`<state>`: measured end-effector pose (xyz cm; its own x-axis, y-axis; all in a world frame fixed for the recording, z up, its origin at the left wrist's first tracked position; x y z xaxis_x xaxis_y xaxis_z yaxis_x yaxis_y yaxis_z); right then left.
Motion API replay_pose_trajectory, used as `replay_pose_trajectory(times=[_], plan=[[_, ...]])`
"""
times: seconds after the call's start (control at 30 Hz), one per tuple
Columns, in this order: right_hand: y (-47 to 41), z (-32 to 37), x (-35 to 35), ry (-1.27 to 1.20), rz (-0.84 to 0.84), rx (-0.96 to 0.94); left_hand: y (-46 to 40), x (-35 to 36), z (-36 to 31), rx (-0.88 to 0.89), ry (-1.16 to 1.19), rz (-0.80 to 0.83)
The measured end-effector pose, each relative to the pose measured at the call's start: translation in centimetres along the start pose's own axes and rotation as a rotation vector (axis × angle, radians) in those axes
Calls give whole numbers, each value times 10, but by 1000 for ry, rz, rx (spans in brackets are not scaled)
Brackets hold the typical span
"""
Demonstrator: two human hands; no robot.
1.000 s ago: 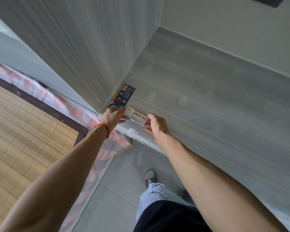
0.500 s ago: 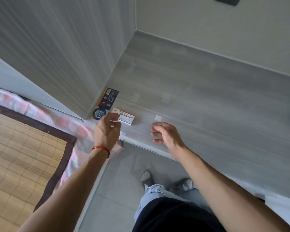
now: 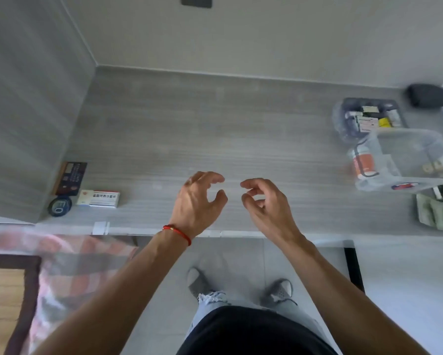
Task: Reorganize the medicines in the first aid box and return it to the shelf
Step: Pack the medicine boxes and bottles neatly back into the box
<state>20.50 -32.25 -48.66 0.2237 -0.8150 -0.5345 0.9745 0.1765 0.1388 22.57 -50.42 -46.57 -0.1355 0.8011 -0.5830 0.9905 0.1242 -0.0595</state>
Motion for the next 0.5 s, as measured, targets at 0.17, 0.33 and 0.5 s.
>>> replay_pose_trajectory(times=[0.17, 0.33, 0.5], plan=[[19, -42, -98, -25, -116, -31, -4, 79, -81, 50, -22, 78], [50, -108, -208, -46, -197, 11, -1, 180, -167, 95, -17, 183], [76, -178, -300, -57, -276, 97, 6, 265, -231, 130, -4, 248]])
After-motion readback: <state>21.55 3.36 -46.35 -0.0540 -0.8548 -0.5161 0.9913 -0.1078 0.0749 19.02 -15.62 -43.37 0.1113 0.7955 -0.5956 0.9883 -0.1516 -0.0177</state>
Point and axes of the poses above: each hand's wrist, its own y-axis away from the middle knuckle, its own x-axis out of the palm, z = x × y, the point moved 8 cm from there along -y, towards the middle knuckle, and after that the axes turned 5 degrees about y, right-handed, at the moved point
